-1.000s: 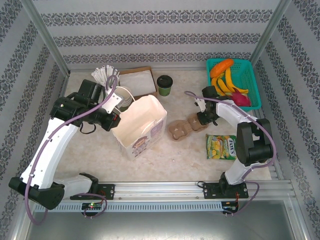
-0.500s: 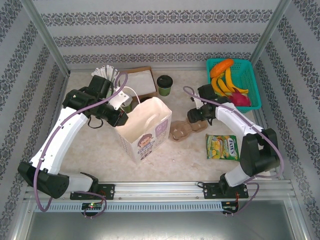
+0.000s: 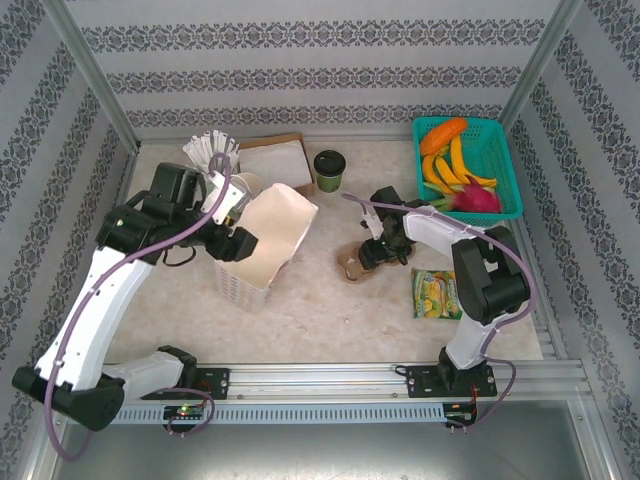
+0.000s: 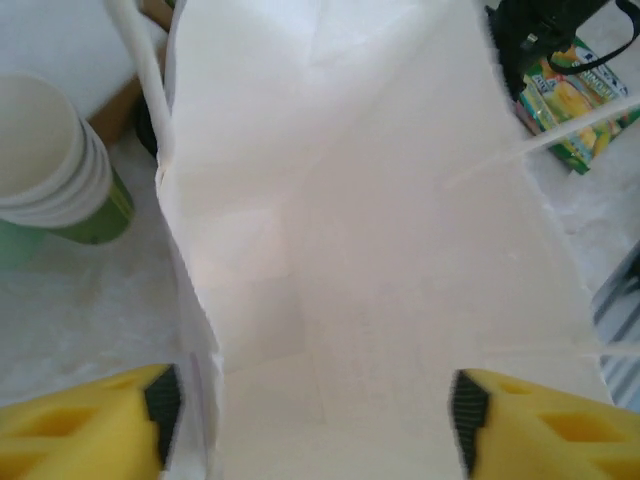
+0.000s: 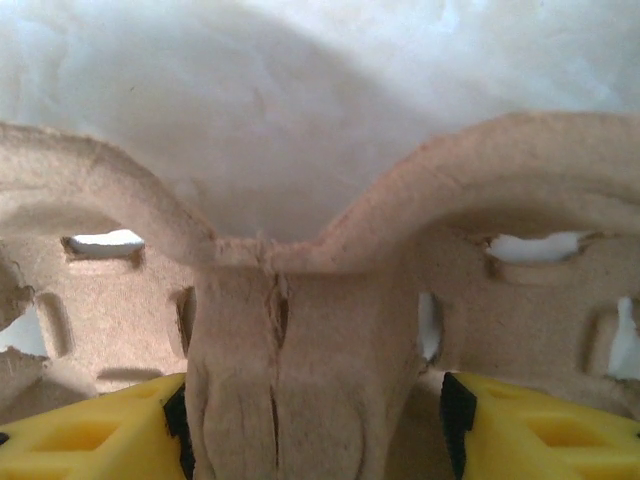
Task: Pack the takeout coffee
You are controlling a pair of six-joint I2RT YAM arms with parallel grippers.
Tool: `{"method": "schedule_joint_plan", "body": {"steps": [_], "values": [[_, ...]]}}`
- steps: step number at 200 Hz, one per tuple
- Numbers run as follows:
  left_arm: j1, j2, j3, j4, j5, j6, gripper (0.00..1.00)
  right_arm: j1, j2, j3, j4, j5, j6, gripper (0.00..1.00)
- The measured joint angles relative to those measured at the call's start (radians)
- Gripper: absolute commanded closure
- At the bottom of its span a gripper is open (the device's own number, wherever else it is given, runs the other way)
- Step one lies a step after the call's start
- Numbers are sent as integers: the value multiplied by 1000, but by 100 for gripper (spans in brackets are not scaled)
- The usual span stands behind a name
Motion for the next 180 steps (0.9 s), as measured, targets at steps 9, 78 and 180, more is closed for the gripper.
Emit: {"method": "schedule_joint_plan", "body": {"steps": [9,78,180], "values": [[2,-27,-19,23,-11,-16,8,6,2,3,2,4,0,36],[8,-28,-102,96,-51,-93,26,32,21,12,32,36,12,45],[21,30,-84,140,169,-180,100,37,-13,9,23,61,29,55]]}}
